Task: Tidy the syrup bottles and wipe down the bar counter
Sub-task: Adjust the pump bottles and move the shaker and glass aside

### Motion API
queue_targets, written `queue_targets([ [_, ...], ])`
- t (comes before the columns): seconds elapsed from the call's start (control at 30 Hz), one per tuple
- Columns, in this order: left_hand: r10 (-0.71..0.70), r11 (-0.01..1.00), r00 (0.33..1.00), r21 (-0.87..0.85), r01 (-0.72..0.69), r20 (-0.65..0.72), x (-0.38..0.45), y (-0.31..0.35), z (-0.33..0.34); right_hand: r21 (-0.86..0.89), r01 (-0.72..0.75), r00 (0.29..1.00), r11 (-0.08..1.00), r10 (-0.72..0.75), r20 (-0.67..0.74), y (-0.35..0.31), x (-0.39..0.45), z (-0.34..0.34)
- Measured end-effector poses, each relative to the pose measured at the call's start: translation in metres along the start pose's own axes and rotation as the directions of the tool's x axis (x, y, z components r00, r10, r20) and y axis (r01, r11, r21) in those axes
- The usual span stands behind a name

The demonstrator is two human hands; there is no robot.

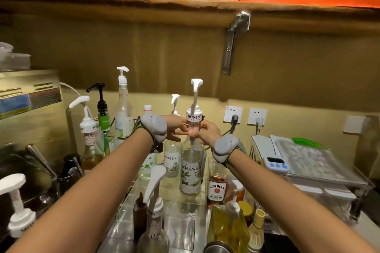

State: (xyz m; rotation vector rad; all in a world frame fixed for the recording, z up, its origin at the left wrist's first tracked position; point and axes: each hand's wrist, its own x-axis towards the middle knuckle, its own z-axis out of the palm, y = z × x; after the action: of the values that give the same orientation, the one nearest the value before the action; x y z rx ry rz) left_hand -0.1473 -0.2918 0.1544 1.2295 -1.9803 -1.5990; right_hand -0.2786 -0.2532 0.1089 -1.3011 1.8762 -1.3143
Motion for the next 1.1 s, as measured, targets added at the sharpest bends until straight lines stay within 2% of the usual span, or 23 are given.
queue_targets([
  [0.23,-0.074,0.981,0.989,0.187,0.050,0.127,0.021,-0.016,0.001,-0.019,-0.099,0.994,0.995,0.099,0.038,0.036,0.015,0.013],
  [0.4,-0.065,0.947,0.992,0.319,0.026,0.111,0.038,-0.032,-0.001,-0.037,-0.158,0.986,0.987,0.159,0.053,0.050,0.025,0.022],
  [0.57,-0.106,0.953,0.982,0.297,0.055,0.159,0.047,-0.042,0.002,-0.057,-0.184,0.980,0.981,0.187,0.061,0.063,0.032,0.029],
  [0.77,-0.174,0.960,0.975,0.244,0.137,0.136,0.062,-0.063,0.012,-0.110,-0.256,0.956,0.960,0.269,0.119,0.081,0.038,0.036],
  [0.93,-0.200,0.977,0.967,0.112,0.183,0.158,0.065,-0.080,0.009,-0.077,-0.276,0.941,0.958,0.286,0.179,0.093,0.036,0.036],
  [1.1,-0.242,0.968,0.959,-0.030,0.249,0.145,0.073,-0.092,0.015,-0.197,-0.277,0.928,0.941,0.315,0.201,0.103,0.038,0.040],
])
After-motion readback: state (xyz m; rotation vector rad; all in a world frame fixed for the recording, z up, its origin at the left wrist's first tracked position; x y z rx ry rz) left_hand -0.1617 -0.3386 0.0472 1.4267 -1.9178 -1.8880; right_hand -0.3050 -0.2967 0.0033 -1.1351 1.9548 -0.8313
